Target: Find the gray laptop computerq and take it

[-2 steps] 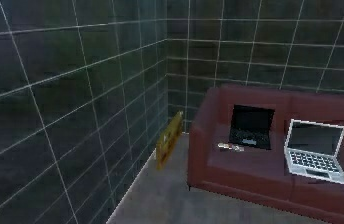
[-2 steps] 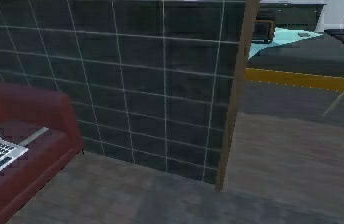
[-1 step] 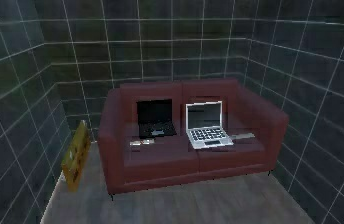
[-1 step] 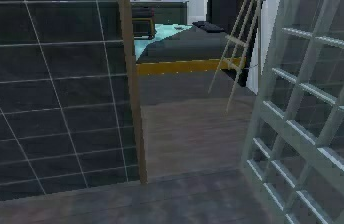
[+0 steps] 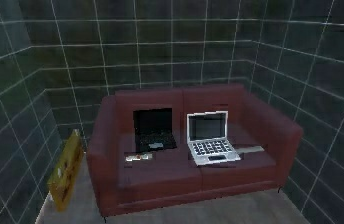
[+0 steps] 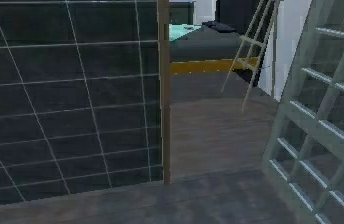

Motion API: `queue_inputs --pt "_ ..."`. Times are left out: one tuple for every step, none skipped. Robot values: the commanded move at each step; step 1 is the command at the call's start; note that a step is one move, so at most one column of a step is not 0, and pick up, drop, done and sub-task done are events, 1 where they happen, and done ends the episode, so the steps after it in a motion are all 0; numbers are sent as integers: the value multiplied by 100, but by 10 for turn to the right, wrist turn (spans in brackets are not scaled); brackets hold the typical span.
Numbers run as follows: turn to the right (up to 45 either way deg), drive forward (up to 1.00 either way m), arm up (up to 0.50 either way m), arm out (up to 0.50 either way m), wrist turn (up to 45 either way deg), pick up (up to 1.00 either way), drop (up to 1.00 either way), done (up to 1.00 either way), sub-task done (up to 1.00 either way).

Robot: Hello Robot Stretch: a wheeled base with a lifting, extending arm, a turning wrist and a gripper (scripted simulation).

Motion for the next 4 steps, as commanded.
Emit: queue_inputs --pt "180 0 0 0 0 0 0 0 0" --pt "0 35 0 0 0 0 0 0 0" --pt "-450 0 0 0 0 0 0 0 0" --pt "-450 0 0 0 0 0 0 0 0"
